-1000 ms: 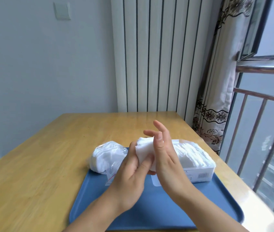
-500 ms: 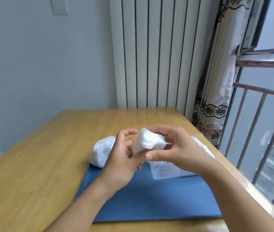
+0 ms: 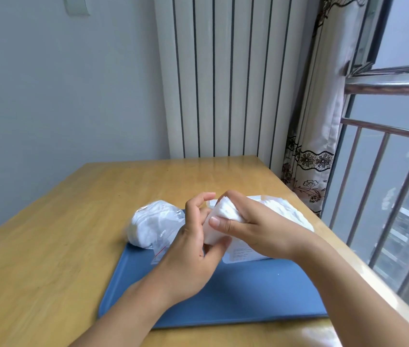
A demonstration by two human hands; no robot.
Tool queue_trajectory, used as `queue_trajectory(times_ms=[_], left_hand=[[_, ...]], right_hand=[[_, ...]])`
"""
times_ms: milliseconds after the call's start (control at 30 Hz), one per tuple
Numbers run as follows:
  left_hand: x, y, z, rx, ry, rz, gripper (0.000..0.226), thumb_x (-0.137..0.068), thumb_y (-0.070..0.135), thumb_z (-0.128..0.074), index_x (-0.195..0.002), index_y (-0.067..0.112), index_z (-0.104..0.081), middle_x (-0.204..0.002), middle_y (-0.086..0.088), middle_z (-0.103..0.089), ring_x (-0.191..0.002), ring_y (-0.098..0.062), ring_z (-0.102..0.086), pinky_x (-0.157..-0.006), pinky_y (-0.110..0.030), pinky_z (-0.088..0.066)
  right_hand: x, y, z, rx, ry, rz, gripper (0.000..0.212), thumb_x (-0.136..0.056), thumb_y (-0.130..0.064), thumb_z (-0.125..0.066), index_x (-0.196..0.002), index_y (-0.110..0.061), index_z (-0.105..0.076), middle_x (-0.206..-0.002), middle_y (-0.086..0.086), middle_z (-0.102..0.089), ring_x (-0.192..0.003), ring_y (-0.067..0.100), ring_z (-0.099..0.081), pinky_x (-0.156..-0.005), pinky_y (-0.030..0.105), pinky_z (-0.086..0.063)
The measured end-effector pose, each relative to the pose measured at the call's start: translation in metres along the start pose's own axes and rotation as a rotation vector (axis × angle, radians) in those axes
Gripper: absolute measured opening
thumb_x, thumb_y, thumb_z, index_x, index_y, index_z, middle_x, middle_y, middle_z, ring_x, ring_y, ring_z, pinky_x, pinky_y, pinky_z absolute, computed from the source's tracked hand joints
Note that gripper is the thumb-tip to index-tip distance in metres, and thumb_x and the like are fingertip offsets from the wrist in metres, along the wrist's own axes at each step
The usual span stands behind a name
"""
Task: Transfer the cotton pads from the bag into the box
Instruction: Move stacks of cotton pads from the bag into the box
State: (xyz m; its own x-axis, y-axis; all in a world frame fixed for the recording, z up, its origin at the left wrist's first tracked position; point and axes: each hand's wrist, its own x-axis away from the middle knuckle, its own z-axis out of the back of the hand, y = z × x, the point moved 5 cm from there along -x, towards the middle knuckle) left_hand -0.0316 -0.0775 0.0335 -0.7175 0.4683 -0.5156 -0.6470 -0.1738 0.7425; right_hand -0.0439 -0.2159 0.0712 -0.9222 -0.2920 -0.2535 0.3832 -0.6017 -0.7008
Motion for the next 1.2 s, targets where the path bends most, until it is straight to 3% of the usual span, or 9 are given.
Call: queue_trajectory(times_ms=[100, 233, 367, 433, 533, 633, 833, 1067, 1200], left_hand=[[0.001, 0.002, -0.003, 0.009, 0.034, -0.037, 0.08, -0.091, 0.014, -0.071, -0.14, 0.045, -0.015, -0.122, 0.021, -0.056, -0.081, -0.015, -0.061, -0.072, -0.018, -0.049], [-0.002, -0.002, 0.002, -0.072, 0.091, -0.019, 0.074, -0.086, 0.026, -0.077, -0.138, 0.048, -0.029, -0.129, 0.026, -0.05, -0.069, -0.014, -0.058, -0.063, -0.017, -0.046], [-0.001, -0.005, -0.005, -0.301, -0.069, -0.001, 0.048, -0.087, 0.033, -0.075, -0.127, 0.04, -0.05, -0.112, 0.024, -0.058, -0.06, -0.008, -0.056, -0.065, -0.01, -0.041], [0.0, -0.009, -0.011, -0.38, -0.167, 0.02, 0.041, -0.088, 0.038, -0.072, -0.125, 0.039, -0.053, -0.108, 0.023, -0.057, -0.067, -0.01, -0.06, -0.073, -0.013, -0.046], [-0.001, -0.013, -0.014, -0.417, -0.232, 0.019, 0.028, -0.09, 0.039, -0.069, -0.116, 0.036, -0.061, -0.106, 0.022, -0.056, -0.065, -0.01, -0.057, -0.077, -0.024, -0.05], [-0.002, -0.016, -0.014, -0.426, -0.237, 0.0, 0.018, -0.094, 0.03, -0.066, -0.112, 0.033, -0.065, -0.105, 0.02, -0.058, -0.064, -0.008, -0.054, -0.073, -0.024, -0.049], [-0.005, -0.014, -0.019, -0.438, -0.253, -0.049, 0.013, -0.096, 0.017, -0.064, -0.104, 0.026, -0.068, -0.096, 0.018, -0.057, -0.073, 0.008, -0.051, -0.07, -0.009, -0.033], [-0.005, -0.014, -0.019, -0.41, -0.25, -0.059, 0.012, -0.095, 0.016, -0.065, -0.103, 0.025, -0.069, -0.094, 0.018, -0.057, -0.071, 0.01, -0.05, -0.069, -0.009, -0.033], [-0.004, -0.011, -0.021, -0.391, -0.256, -0.069, 0.012, -0.095, 0.014, -0.065, -0.103, 0.022, -0.069, -0.097, 0.016, -0.058, -0.071, 0.016, -0.049, -0.069, -0.005, -0.031]], right_hand=[[-0.005, 0.004, 0.016, -0.029, 0.142, -0.016, 0.054, -0.091, -0.053, -0.064, -0.09, -0.003, -0.047, -0.07, 0.001, -0.04, -0.061, 0.012, -0.038, -0.054, 0.031, -0.034], [0.001, 0.032, 0.069, -0.189, 0.599, -0.156, 0.053, -0.083, -0.046, -0.079, -0.082, 0.002, -0.057, -0.067, 0.015, -0.062, -0.05, 0.019, -0.057, -0.043, 0.03, -0.042], [0.01, 0.05, 0.066, -0.471, 0.321, -0.366, 0.031, -0.084, -0.02, -0.08, -0.1, 0.006, -0.072, -0.09, 0.024, -0.073, -0.068, 0.023, -0.073, -0.052, 0.022, -0.054], [0.01, 0.056, 0.057, -0.321, 0.217, -0.455, 0.024, -0.084, -0.026, -0.081, -0.081, -0.005, -0.07, -0.068, 0.01, -0.068, -0.054, 0.018, -0.064, -0.043, 0.02, -0.042], [0.004, 0.065, 0.052, -0.039, 0.214, -0.549, 0.058, -0.077, -0.036, -0.086, -0.053, -0.021, -0.035, -0.044, -0.003, -0.033, -0.04, 0.016, -0.029, -0.044, 0.024, -0.017], [-0.001, 0.066, 0.042, 0.191, 0.187, -0.583, 0.065, -0.068, -0.037, -0.089, -0.047, -0.02, -0.03, -0.038, -0.007, -0.029, -0.042, 0.018, -0.026, -0.047, 0.027, -0.017], [0.0, 0.057, 0.034, 0.748, 0.202, -0.67, 0.044, -0.068, -0.048, -0.083, -0.077, -0.021, -0.049, -0.071, -0.006, -0.052, -0.071, 0.02, -0.056, -0.049, 0.024, -0.031], [0.0, 0.053, 0.037, 0.81, 0.19, -0.686, 0.044, -0.069, -0.047, -0.079, -0.089, -0.021, -0.05, -0.073, -0.008, -0.047, -0.08, 0.023, -0.054, -0.058, 0.027, -0.034], [0.0, 0.053, 0.034, 0.784, 0.191, -0.657, 0.061, -0.059, -0.067, -0.079, -0.083, -0.021, -0.048, -0.074, -0.009, -0.049, -0.078, 0.02, -0.055, -0.055, 0.028, -0.034]])
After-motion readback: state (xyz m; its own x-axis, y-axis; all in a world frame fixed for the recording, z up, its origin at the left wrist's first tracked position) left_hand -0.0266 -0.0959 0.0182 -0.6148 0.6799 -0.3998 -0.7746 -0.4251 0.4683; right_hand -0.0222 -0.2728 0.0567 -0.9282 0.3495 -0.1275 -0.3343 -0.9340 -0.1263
